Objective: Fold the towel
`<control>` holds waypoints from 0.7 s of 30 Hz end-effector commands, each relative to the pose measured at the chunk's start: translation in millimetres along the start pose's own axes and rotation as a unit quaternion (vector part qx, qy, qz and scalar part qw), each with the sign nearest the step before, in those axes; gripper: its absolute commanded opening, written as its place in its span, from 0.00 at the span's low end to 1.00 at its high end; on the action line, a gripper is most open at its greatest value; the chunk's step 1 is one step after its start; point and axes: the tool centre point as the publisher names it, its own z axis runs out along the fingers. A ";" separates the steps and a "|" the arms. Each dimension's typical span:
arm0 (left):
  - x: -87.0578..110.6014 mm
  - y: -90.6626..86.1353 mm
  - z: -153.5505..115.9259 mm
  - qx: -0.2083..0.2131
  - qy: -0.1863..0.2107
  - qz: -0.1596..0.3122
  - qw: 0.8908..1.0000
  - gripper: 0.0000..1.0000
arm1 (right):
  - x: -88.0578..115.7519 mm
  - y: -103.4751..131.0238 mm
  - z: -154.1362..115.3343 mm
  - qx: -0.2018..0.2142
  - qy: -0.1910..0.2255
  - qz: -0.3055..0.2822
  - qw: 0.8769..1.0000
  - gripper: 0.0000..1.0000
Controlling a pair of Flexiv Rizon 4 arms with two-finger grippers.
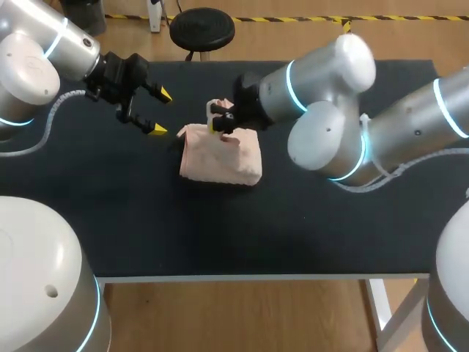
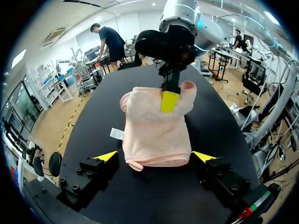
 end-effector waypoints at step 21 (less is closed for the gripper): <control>0.6 0.3 -0.1 0.000 -0.001 0.001 1.000 1.00 | 17.7 -1.4 -7.9 -0.056 0.017 -0.105 0.993 1.00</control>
